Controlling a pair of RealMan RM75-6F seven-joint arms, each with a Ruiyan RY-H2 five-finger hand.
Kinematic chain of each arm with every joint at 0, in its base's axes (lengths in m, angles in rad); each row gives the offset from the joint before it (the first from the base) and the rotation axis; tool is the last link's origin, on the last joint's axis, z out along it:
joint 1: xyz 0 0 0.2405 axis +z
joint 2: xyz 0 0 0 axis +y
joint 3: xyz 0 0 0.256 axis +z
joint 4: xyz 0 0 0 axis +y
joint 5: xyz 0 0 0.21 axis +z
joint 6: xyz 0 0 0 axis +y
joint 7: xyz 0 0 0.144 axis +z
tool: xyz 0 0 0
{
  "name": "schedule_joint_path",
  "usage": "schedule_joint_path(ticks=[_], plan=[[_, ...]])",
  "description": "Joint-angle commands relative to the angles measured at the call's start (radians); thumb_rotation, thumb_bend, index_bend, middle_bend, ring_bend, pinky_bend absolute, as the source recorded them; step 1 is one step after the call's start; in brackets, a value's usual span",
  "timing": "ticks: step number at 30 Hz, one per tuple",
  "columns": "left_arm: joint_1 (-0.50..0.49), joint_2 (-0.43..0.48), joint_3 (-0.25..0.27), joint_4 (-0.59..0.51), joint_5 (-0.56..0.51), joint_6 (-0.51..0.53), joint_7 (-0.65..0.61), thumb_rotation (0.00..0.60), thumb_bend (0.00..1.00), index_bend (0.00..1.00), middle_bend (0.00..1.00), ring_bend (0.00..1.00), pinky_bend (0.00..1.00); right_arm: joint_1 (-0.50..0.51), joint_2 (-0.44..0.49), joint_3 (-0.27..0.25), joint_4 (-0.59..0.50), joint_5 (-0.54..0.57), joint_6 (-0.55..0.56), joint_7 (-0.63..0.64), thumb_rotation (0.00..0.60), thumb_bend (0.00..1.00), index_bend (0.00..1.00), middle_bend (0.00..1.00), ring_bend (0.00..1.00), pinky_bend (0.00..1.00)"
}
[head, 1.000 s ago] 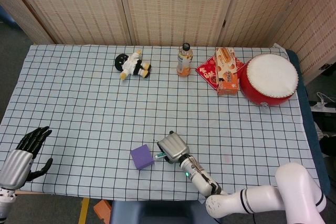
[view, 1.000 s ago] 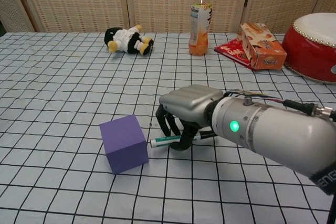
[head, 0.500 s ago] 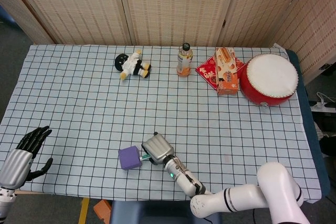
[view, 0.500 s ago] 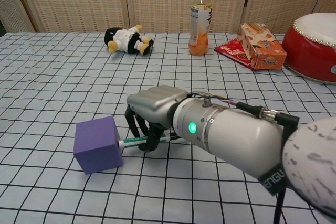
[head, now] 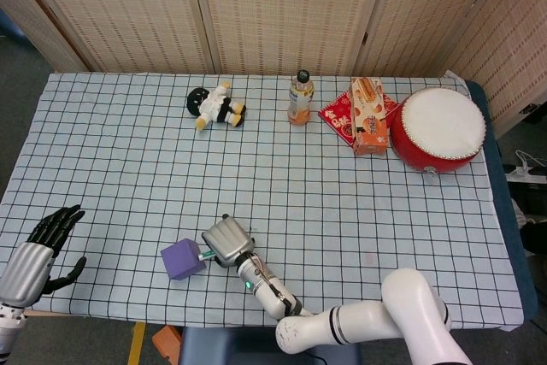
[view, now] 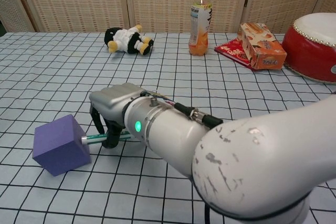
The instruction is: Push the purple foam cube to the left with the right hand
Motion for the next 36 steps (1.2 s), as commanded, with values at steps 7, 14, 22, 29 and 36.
schedule_joint_path(ticks=[7,14,22,29,36], plan=[[-0.003,-0.002,0.0,0.001,0.007,0.001,0.005,0.6,0.42,0.0,0.0,0.0,0.1,-0.006,0.039,-0.03,-0.026,0.011,0.047,-0.028,0.6,0.5,0.92,0.83,0.54,0.29],[0.007,-0.001,0.002,-0.007,0.015,0.023,0.019,0.6,0.42,0.0,0.0,0.0,0.1,-0.156,0.23,-0.155,-0.26,-0.109,0.227,0.009,0.6,0.5,0.91,0.83,0.54,0.3],[0.01,-0.009,0.002,-0.015,0.022,0.028,0.057,0.6,0.42,0.0,0.0,0.0,0.1,-0.358,0.408,-0.362,-0.38,-0.248,0.397,0.074,0.6,0.5,0.78,0.83,0.51,0.3],[0.007,-0.018,0.005,-0.022,0.026,0.017,0.092,0.6,0.42,0.0,0.0,0.0,0.1,-0.497,0.462,-0.463,-0.299,-0.334,0.415,0.202,0.6,0.5,0.61,0.64,0.41,0.3],[0.007,-0.022,0.003,-0.026,0.018,0.01,0.102,0.6,0.42,0.0,0.0,0.0,0.11,-0.545,0.5,-0.468,-0.249,-0.355,0.3,0.311,0.6,0.5,0.24,0.38,0.26,0.27]])
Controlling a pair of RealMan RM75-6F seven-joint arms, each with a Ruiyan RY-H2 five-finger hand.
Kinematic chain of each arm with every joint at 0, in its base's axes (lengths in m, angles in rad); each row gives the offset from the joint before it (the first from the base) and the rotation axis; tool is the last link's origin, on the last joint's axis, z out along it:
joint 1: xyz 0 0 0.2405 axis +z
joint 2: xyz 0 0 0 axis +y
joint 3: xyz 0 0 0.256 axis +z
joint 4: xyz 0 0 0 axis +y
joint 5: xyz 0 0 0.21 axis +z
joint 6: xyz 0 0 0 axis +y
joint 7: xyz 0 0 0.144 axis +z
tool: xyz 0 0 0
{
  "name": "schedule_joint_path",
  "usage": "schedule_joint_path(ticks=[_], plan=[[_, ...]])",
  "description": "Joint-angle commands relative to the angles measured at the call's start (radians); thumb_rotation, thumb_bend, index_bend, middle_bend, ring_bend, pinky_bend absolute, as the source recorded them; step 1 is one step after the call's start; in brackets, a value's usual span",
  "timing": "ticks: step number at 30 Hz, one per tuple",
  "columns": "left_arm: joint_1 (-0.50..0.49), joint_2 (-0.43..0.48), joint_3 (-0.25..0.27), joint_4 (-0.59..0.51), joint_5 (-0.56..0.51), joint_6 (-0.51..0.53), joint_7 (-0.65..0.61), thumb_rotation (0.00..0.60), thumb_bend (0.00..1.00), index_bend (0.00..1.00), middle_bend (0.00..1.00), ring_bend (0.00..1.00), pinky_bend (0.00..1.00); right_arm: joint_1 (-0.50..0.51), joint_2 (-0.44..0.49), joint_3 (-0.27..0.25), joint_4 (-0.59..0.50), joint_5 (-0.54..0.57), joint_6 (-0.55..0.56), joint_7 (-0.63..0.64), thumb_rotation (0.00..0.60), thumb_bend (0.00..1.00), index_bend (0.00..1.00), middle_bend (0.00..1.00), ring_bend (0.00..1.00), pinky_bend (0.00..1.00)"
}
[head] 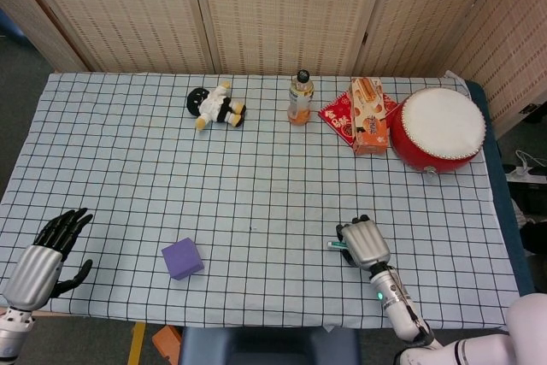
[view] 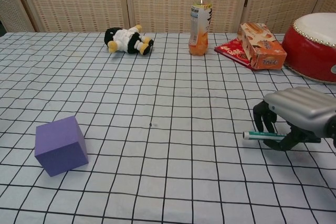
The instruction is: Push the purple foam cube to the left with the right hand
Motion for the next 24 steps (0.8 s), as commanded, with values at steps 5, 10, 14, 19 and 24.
schedule_joint_path(ticks=[5,10,14,19,24], plan=[[0.001,-0.003,-0.001,-0.005,0.001,0.002,0.014,0.6,0.42,0.0,0.0,0.0,0.11,-0.039,0.058,0.0,0.003,-0.058,-0.082,0.053,0.6,0.45,0.01,0.21,0.14,0.22],[0.005,0.001,-0.006,-0.005,-0.01,0.007,0.01,0.6,0.42,0.0,0.0,0.0,0.11,-0.09,0.176,-0.017,-0.103,-0.181,-0.006,0.104,0.6,0.35,0.0,0.13,0.07,0.15],[0.015,-0.007,-0.018,0.006,-0.027,0.024,0.018,0.6,0.42,0.0,0.0,0.0,0.11,-0.177,0.29,0.002,-0.147,-0.301,0.163,0.214,0.6,0.27,0.0,0.03,0.0,0.0],[0.023,-0.027,-0.036,0.014,-0.058,0.027,0.077,0.6,0.42,0.0,0.0,0.0,0.08,-0.341,0.3,-0.001,-0.062,-0.411,0.409,0.252,0.6,0.21,0.0,0.0,0.0,0.0],[0.041,-0.054,-0.059,-0.004,-0.089,0.051,0.184,0.6,0.42,0.0,0.0,0.0,0.03,-0.418,0.333,0.031,-0.011,-0.349,0.417,0.31,0.6,0.21,0.0,0.0,0.0,0.0]])
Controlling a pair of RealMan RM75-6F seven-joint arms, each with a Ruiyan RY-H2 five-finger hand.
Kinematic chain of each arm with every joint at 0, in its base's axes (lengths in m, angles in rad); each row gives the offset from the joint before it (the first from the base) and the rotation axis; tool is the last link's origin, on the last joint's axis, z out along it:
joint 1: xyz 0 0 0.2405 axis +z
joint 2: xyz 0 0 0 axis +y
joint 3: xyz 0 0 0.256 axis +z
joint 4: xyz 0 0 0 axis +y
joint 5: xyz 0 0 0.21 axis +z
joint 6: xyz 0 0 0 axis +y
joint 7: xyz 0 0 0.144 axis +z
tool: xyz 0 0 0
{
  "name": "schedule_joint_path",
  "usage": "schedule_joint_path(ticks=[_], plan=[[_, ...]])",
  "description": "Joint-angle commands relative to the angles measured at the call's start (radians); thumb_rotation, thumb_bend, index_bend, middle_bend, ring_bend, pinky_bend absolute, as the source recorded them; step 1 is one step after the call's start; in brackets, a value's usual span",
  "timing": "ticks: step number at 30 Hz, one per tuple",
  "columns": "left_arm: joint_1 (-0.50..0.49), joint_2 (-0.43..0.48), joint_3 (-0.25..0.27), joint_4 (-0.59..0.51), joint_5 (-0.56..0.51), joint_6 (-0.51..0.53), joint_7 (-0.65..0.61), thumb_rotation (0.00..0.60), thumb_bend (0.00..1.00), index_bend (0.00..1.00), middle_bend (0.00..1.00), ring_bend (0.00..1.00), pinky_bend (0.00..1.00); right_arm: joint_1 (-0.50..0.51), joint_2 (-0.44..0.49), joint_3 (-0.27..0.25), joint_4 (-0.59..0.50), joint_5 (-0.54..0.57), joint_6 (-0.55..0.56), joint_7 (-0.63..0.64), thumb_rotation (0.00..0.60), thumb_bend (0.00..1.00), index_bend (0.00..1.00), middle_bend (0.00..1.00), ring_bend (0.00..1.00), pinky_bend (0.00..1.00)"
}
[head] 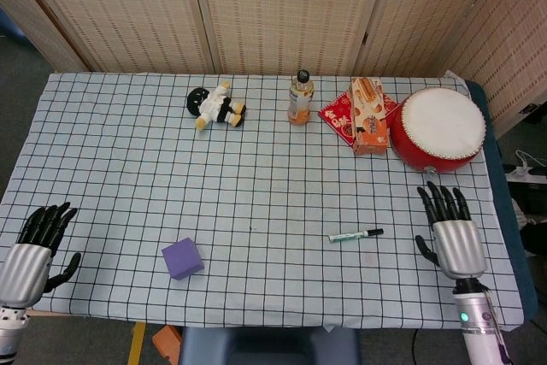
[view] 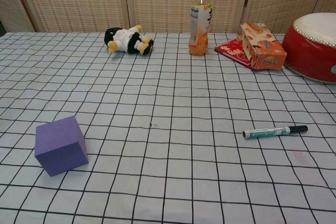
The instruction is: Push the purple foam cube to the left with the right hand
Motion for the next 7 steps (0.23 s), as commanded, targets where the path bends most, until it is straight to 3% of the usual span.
schedule_joint_path(ticks=[1,7], plan=[[0.015,-0.026,-0.023,-0.013,-0.023,0.025,0.079,0.6,0.42,0.0,0.0,0.0,0.03,-0.083,0.065,0.039,0.041,-0.001,0.017,0.105,0.6,0.21,0.0,0.0,0.0,0.0],[0.004,-0.038,-0.031,-0.03,-0.061,-0.024,0.144,0.6,0.42,0.0,0.0,0.0,0.04,-0.114,0.122,0.049,0.01,-0.033,-0.019,0.151,0.6,0.21,0.0,0.0,0.0,0.0]])
